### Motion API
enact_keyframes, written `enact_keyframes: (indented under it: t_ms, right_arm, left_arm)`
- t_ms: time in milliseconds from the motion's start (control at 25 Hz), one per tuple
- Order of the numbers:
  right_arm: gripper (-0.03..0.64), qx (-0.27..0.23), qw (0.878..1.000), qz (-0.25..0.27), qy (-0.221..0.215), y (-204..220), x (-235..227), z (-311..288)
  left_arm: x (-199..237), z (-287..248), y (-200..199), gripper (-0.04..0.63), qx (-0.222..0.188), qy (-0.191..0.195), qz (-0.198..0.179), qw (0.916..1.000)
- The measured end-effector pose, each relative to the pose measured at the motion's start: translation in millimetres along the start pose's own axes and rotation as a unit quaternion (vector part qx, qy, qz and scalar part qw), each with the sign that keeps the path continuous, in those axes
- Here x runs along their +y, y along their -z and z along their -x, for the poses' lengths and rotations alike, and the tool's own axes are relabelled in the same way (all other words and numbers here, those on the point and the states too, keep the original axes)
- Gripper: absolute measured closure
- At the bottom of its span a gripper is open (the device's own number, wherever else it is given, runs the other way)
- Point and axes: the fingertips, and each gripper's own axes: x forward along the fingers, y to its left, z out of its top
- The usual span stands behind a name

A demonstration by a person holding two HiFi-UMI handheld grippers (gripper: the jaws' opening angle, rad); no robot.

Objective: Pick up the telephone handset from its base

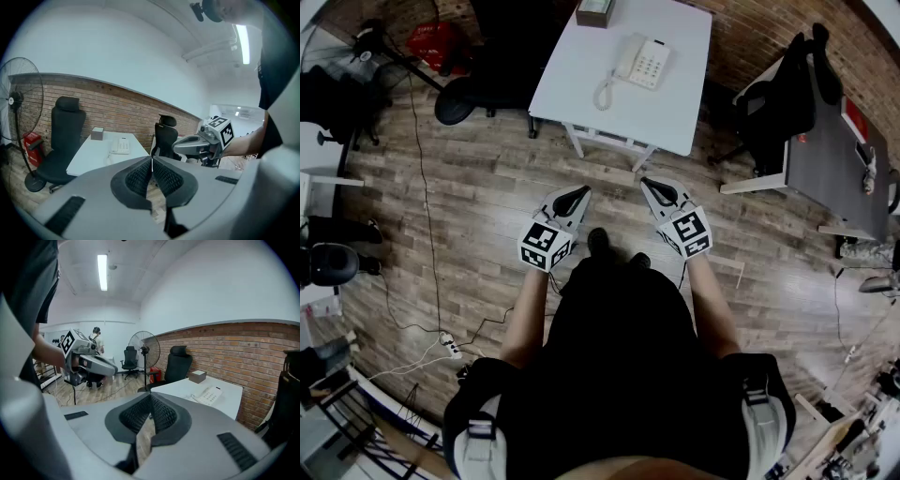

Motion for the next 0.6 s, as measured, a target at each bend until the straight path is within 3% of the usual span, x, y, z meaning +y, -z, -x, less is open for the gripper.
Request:
enact_keyframes:
  t_ms: [200,600]
  right_arm:
    - [0.621,-0.007,1.0,0.011,-0.002,18,9,63]
    - [0.621,-0.035,0.999,0.007,-0.012,54,-12,140]
  left_arm:
    - [-58,5,9,0.572,0.008,-0.007,0.014,0.9998]
    - [-163,-11,-3,0.572,0.012,-0.014,-0.058,0.9981]
